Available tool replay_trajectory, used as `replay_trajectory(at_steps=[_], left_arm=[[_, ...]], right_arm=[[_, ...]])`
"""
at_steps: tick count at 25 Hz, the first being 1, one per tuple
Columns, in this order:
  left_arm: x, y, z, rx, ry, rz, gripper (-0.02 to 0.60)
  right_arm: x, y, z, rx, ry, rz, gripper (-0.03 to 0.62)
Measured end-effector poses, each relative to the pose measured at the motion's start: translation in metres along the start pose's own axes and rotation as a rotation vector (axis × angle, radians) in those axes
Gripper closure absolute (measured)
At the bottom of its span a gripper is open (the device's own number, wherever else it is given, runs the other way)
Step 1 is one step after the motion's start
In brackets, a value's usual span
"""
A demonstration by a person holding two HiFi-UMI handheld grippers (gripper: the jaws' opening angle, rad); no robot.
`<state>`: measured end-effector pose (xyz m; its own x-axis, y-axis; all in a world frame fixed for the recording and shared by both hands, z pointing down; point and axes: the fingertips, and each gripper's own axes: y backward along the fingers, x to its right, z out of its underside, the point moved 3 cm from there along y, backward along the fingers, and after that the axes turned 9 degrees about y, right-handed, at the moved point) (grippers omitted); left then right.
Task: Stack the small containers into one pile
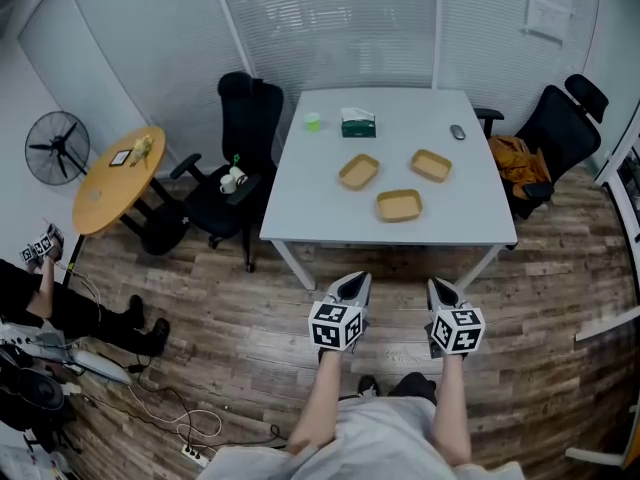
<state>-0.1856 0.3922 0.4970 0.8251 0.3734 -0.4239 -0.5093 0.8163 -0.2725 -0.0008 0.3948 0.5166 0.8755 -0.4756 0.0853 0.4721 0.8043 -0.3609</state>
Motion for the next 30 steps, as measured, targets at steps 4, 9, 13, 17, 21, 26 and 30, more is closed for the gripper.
replay_trajectory(at_steps=[4, 9, 13, 17, 21, 26, 30], left_arm=[[-0.010, -0.001, -0.008, 0.001, 0.005, -0.005, 0.577], [-0.018, -0.011, -0.004, -0.020, 0.020, -0.004, 0.577], [-0.026, -0.026, -0.003, -0.029, 0.025, -0.012, 0.577], [-0.037, -0.046, -0.007, -0.031, 0.030, -0.025, 0.577], [-0.057, -0.077, -0.019, -0.023, 0.035, -0.053, 0.577], [-0.082, -0.126, -0.048, -0.003, 0.040, -0.065, 0.577], [-0.106, -0.169, -0.069, -0.002, 0.058, -0.101, 0.577]], right_arm=[[0.001, -0.008, -0.006, -0.013, 0.024, -0.028, 0.597], [0.012, -0.015, -0.002, -0.017, 0.054, 0.017, 0.597], [0.018, -0.030, 0.003, -0.054, 0.074, -0.017, 0.597], [0.030, -0.051, -0.004, -0.038, 0.056, -0.057, 0.595], [0.053, -0.086, -0.017, -0.031, 0.065, -0.062, 0.595], [0.092, -0.138, -0.036, -0.042, 0.093, -0.075, 0.595], [0.129, -0.181, -0.045, -0.077, 0.087, -0.074, 0.595]])
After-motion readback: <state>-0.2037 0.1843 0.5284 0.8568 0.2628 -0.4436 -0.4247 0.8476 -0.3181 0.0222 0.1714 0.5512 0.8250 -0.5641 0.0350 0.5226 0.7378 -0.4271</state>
